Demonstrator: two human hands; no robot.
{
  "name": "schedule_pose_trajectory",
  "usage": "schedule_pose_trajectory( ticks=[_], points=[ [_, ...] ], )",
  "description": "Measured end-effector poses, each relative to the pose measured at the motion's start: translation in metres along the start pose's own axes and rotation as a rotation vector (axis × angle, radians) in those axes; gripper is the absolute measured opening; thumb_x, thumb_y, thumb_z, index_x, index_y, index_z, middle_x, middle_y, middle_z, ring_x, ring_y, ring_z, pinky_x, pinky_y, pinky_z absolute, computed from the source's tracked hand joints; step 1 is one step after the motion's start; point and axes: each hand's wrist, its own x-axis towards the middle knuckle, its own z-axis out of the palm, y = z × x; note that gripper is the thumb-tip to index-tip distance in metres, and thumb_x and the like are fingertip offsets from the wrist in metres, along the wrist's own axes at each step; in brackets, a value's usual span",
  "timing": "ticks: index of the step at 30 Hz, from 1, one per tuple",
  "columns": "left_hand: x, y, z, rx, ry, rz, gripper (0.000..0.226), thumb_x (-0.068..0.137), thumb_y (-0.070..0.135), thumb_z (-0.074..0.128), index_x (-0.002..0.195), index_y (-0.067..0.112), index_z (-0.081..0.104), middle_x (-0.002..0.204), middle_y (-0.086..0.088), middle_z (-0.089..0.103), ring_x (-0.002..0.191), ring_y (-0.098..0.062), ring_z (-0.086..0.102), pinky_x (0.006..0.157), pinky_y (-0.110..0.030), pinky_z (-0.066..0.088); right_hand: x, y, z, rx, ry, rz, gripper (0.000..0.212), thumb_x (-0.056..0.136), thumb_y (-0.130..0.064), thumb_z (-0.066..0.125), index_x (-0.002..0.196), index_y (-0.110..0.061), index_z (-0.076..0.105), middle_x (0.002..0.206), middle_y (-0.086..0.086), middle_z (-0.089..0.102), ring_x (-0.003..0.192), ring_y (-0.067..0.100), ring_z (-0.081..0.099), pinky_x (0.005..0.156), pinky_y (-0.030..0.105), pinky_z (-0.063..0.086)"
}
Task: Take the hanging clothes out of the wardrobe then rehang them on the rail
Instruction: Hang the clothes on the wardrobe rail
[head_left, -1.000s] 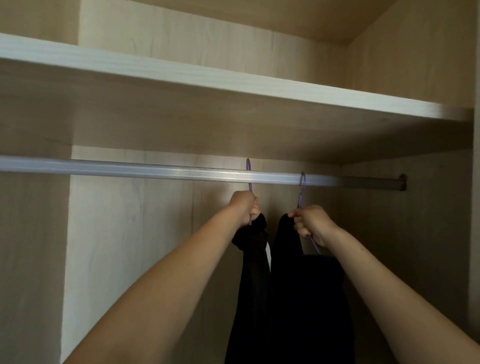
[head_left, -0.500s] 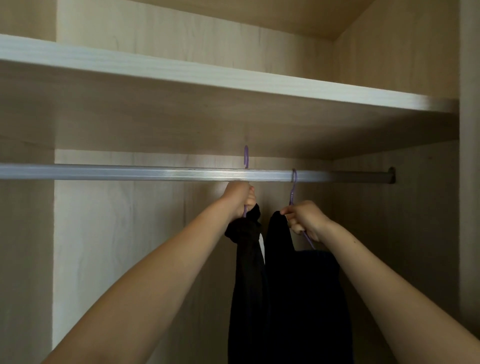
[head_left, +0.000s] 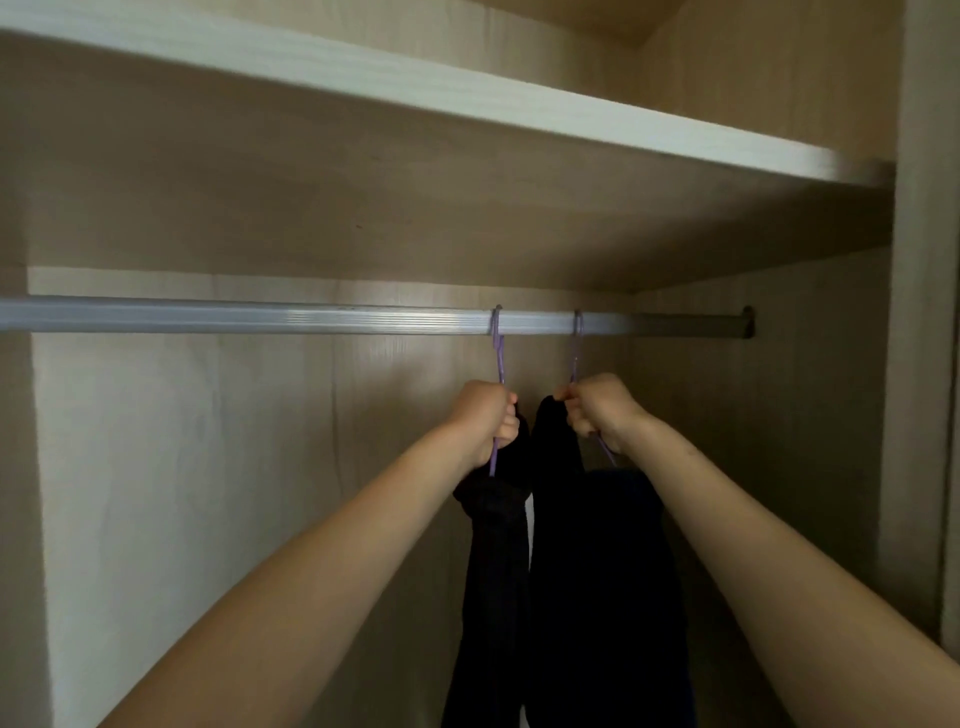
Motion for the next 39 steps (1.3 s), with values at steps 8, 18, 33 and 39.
schedule_pose_trajectory(
  ticks=[8,18,33,39],
  points=[
    [0.001,-0.004,0.025,0.005,-0.056,-0.063,0.034,0.099,0.0,0.027,0.069,0.01,0.039,0.027,0.008,0.027,0.018,-0.002,0.019,0.022,-0.013,0.012,0.014,0.008,-0.024,-0.016,0.15,0.036,0.033,0.101,-0.003,0.026,0.079,-0.002,0.051,0.06,0.005,0.034,0.02,0.002,0.029,0.025,0.015,0.019],
    [-0.017,0.001,0.011,0.358,-0.068,0.062,0.028,0.101,0.012,0.041,0.073,0.009,0.047,0.061,-0.005,0.046,0.043,-0.014,0.047,0.033,-0.014,0.038,-0.041,-0.018,-0.013,-0.491,0.229,-0.038,0.034,0.096,-0.016,0.045,0.124,0.003,0.052,0.109,0.014,0.055,0.097,0.03,0.06,0.072,0.031,0.047],
    [-0.33,-0.249,-0.151,0.649,0.536,0.197,0.02,0.092,0.033,0.047,0.104,0.031,0.063,0.087,0.004,0.069,0.086,-0.015,0.066,0.08,-0.035,0.051,-0.324,0.213,0.026,0.033,-0.652,-0.118,0.023,0.098,-0.031,0.047,0.108,-0.022,0.066,0.092,-0.002,0.071,0.091,0.014,0.068,0.079,0.026,0.055],
    [-0.532,-0.418,-0.144,0.483,0.958,-0.407,0.018,0.097,0.026,0.053,0.096,0.04,0.064,0.09,0.013,0.071,0.083,-0.006,0.066,0.081,-0.031,0.051,-0.403,0.42,0.029,-0.287,-0.961,0.816,0.029,0.1,-0.008,0.044,0.108,0.014,0.06,0.072,0.019,0.062,0.062,0.03,0.059,0.045,0.026,0.052]
  ],
)
